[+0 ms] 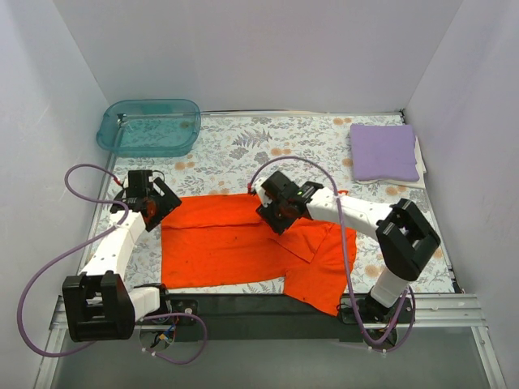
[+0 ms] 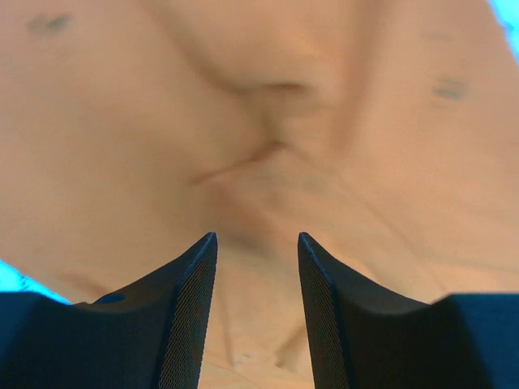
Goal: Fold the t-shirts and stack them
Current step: Fold the tshirt
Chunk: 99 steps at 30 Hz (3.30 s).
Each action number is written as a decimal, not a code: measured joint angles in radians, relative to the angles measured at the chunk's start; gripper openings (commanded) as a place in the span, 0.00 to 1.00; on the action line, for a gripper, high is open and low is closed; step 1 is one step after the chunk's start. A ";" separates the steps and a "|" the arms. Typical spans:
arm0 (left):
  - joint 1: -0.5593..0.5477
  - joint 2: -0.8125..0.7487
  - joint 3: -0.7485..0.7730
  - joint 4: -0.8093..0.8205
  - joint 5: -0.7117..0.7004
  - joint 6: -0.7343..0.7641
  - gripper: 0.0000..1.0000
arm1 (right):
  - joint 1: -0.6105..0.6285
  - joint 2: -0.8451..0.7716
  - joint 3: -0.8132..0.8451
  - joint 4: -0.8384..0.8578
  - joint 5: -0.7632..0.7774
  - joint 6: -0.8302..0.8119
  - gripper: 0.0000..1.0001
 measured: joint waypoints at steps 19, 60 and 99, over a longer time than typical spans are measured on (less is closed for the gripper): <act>0.000 0.335 0.074 0.148 0.039 0.005 0.58 | -0.549 0.004 -0.116 0.093 0.036 0.225 0.42; -0.121 0.364 0.124 0.181 -0.034 -0.001 0.61 | -0.793 0.090 0.006 0.095 0.008 0.298 0.34; -0.142 0.430 0.134 0.161 -0.107 0.043 0.69 | -0.834 0.126 0.080 0.063 -0.007 0.245 0.38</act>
